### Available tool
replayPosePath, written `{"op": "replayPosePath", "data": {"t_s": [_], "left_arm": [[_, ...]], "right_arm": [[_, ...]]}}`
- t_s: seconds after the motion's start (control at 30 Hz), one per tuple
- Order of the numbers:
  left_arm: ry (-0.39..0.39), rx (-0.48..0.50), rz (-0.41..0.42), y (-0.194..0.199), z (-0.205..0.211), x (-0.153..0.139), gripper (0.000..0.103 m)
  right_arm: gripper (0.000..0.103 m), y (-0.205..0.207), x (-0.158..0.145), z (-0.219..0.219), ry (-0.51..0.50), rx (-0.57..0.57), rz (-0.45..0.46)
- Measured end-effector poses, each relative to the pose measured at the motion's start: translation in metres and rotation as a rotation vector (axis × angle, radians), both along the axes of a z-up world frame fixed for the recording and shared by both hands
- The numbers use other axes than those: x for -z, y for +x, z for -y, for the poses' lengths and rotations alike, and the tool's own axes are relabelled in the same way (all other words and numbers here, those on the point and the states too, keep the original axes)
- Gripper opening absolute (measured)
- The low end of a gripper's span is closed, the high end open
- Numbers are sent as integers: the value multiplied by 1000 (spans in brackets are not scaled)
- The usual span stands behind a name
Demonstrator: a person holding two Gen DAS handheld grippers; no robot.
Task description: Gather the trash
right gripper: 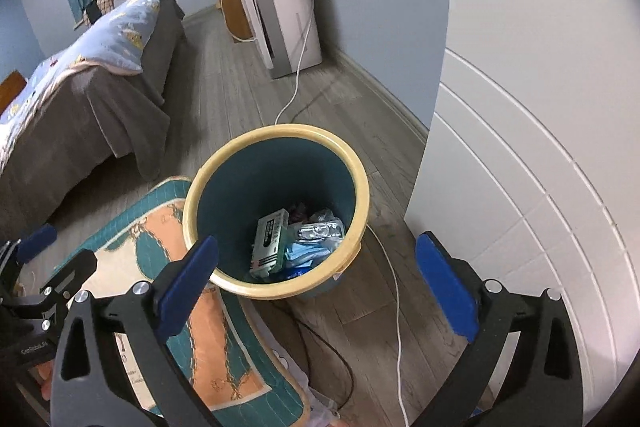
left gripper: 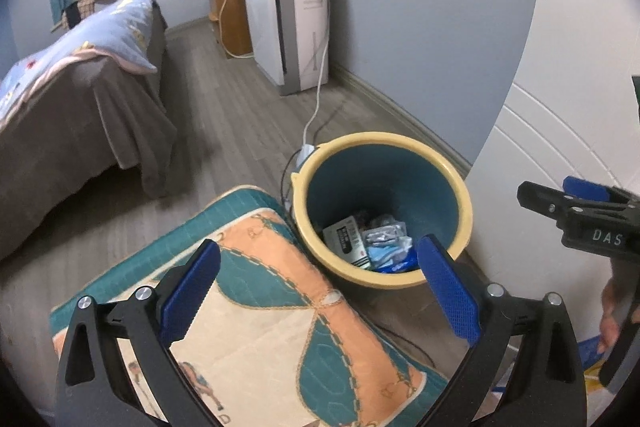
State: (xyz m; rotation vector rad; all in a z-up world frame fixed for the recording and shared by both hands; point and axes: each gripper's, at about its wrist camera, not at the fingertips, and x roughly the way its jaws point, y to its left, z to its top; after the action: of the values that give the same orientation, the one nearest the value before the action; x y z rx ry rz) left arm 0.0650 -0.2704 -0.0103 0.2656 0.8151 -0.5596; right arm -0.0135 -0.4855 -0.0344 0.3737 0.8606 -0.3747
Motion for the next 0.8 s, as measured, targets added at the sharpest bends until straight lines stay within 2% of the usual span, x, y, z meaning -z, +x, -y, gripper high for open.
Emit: {"op": "replayPosePath", "data": {"t_s": [0.17,0.8], "left_arm": [[-9,-3,18,0,-2,-4,98],[4,0,13,-1,-2,-2,98]], "right_arm": [[97,3,0,-8,-64,-17,7],[97,7,1,-13,-94,-42,-8]]}}
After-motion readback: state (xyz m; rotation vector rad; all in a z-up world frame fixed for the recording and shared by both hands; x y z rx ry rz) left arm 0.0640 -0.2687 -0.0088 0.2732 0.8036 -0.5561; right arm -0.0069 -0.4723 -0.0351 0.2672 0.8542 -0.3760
